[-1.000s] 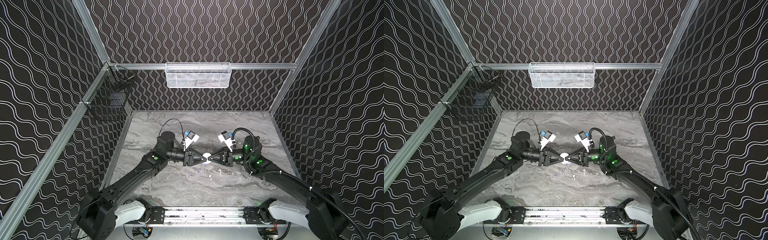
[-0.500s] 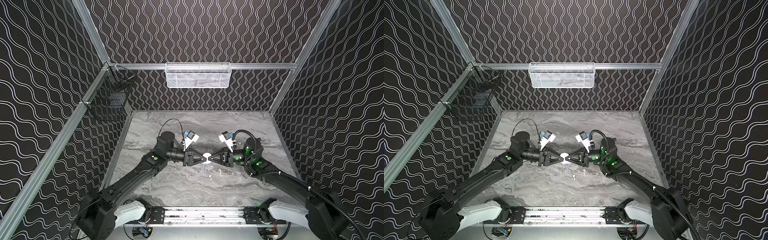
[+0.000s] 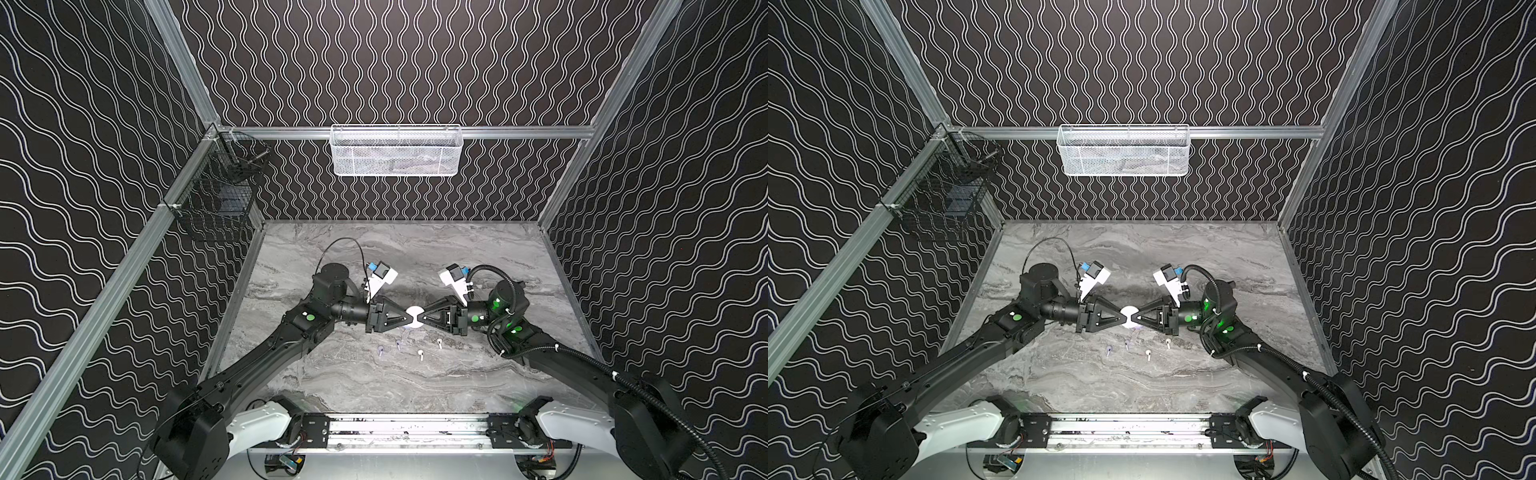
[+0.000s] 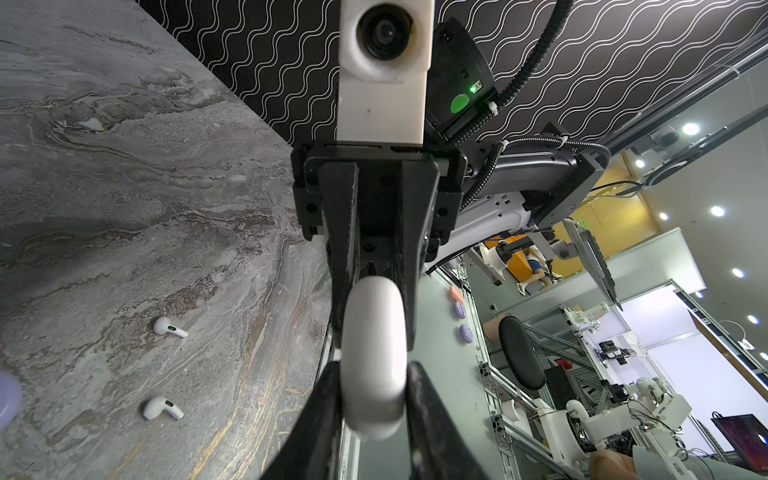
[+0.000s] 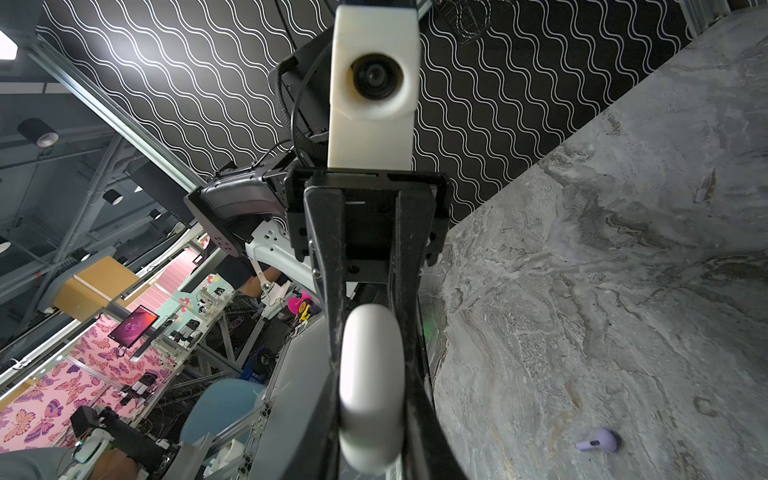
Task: Insert the wireless bluetooth earbuds into the charging case
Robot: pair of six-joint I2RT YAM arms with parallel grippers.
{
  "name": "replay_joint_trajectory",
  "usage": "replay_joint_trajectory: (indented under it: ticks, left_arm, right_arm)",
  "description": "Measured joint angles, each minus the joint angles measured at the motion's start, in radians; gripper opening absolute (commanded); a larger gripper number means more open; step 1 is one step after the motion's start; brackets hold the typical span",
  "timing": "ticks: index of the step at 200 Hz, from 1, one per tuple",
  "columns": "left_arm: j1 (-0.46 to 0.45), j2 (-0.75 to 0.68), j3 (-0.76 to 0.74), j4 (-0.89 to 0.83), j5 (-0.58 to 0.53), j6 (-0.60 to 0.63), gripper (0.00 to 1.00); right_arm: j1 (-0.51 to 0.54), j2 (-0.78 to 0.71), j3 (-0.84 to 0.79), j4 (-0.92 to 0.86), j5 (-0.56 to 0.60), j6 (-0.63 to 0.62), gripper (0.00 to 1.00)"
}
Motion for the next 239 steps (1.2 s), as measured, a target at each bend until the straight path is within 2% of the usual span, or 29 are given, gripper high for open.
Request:
replay_joint_trajectory:
  ticks: [96, 153, 173, 188, 201, 222, 239]
  left_arm:
    - [0.0, 0.0, 0.0, 0.0, -0.003, 0.0, 0.28]
    - [0.002, 0.0, 0.0, -0.001, -0.003, -0.001, 0.12]
    - [0.002, 0.0, 0.0, -0.002, -0.003, -0.001, 0.1]
    - [0.002, 0.0, 0.0, -0.002, -0.003, -0.001, 0.09]
    - [0.002, 0.0, 0.0, -0.002, -0.003, -0.001, 0.09]
    - [0.0, -0.005, 0.0, -0.001, 0.006, 0.002, 0.09]
    - [0.0, -0.008, 0.002, -0.001, 0.011, 0.007, 0.09]
  right_arm:
    - [0.001, 0.024, -0.003, 0.056, -0.008, 0.034, 0.0]
    - [0.002, 0.035, -0.006, 0.081, -0.014, 0.041, 0.02]
    - [0.002, 0.037, -0.006, 0.085, -0.016, 0.042, 0.14]
    - [0.002, 0.037, -0.006, 0.085, -0.016, 0.041, 0.19]
    - [0.002, 0.034, -0.006, 0.081, -0.016, 0.041, 0.32]
    - [0.003, 0.023, -0.002, 0.044, -0.003, 0.024, 0.44]
    - [0.003, 0.009, 0.0, 0.006, 0.01, 0.016, 0.49]
